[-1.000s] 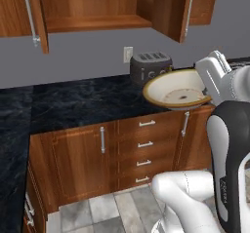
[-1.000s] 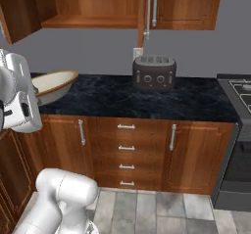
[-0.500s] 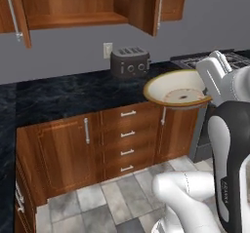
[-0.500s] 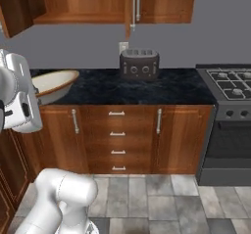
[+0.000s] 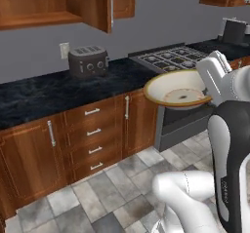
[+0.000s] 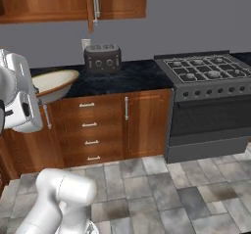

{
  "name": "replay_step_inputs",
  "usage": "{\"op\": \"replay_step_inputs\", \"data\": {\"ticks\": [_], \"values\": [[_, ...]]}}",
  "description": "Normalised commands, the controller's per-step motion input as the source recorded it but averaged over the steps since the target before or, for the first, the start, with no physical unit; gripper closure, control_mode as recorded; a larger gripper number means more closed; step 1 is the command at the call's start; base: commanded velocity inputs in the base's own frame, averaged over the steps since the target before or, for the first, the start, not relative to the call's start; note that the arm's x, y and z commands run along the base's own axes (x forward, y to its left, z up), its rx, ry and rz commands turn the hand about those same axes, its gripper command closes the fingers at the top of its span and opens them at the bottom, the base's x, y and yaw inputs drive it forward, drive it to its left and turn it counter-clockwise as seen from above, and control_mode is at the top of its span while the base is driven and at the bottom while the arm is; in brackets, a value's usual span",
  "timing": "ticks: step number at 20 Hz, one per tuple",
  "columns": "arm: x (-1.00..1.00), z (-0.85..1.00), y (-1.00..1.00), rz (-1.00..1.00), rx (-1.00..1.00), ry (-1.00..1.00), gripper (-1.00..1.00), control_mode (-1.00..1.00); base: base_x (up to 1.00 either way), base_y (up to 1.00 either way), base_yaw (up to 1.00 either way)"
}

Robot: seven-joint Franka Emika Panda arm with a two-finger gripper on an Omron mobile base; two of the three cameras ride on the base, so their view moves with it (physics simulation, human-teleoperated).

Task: Move the bowls from the cabinet to the plates on the dining table.

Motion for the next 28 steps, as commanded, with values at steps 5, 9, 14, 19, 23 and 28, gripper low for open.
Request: {"op": "replay_step_inputs", "data": {"ticks": [5, 9, 14, 19, 23, 28], "values": [[0.00, 0.00, 0.00, 0.00, 0.00, 0.00, 1.00, 1.00, -0.41, -0.48, -0.41], [0.00, 0.00, 0.00, 0.00, 0.00, 0.00, 1.00, 1.00, -0.45, -0.45, -0.43], [0.00, 0.00, 0.00, 0.00, 0.00, 0.00, 1.00, 1.00, -0.47, -0.41, -0.45], [0.00, 0.00, 0.00, 0.00, 0.00, 0.00, 1.00, 1.00, -0.45, -0.39, -0.44], [0.00, 0.00, 0.00, 0.00, 0.00, 0.00, 1.00, 1.00, -0.42, -0.37, -0.43], [0.00, 0.00, 0.00, 0.00, 0.00, 0.00, 1.00, 1.00, -0.42, -0.31, -0.42]]}}
